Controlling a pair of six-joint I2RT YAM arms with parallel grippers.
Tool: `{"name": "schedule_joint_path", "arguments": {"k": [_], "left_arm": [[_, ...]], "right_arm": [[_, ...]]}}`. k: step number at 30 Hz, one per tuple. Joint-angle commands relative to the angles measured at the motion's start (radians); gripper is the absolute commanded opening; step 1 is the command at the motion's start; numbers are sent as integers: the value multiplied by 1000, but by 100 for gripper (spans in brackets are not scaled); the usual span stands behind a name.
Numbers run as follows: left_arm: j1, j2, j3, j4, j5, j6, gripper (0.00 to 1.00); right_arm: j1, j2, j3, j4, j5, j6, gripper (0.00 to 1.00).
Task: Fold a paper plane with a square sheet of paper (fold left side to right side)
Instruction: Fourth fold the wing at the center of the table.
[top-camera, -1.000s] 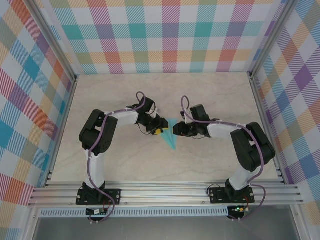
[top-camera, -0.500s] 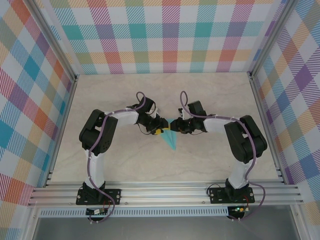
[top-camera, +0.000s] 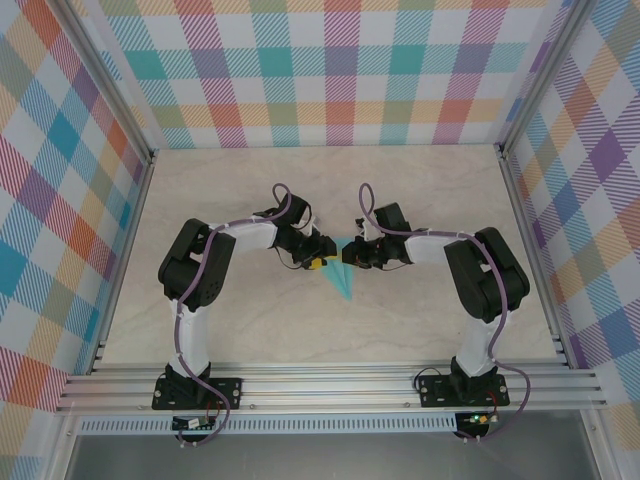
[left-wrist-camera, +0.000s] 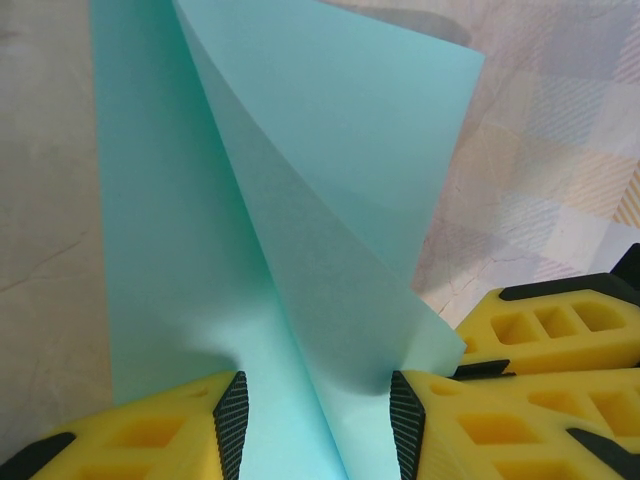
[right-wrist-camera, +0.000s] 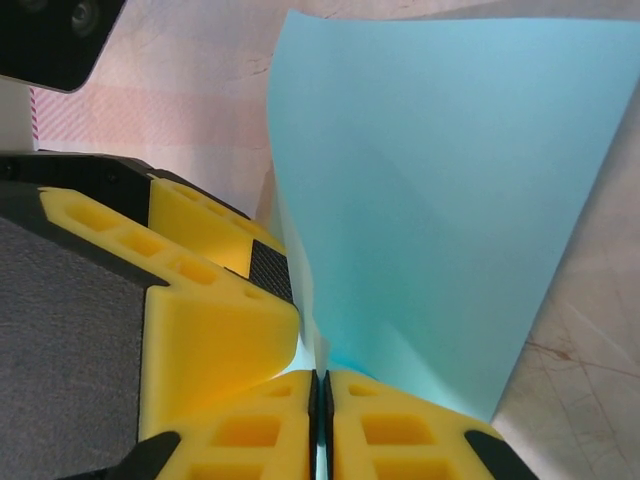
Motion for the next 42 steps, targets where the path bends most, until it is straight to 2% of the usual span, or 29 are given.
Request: {"name": "schedule_joint_path", "arguments": {"k": [1,20,42], "left_arm": [[-15,33,-3,-51,-28,13,44],[-15,31,-4,-54,-30,15,45],[-15,36,3,-56,-28,16,45]], "right_arm": [[-1,-6,15,-19,6,-28,9],[-31,-28,-41,-38,56,-48,9],[-33,32,21,-89,74,-70,11]]}}
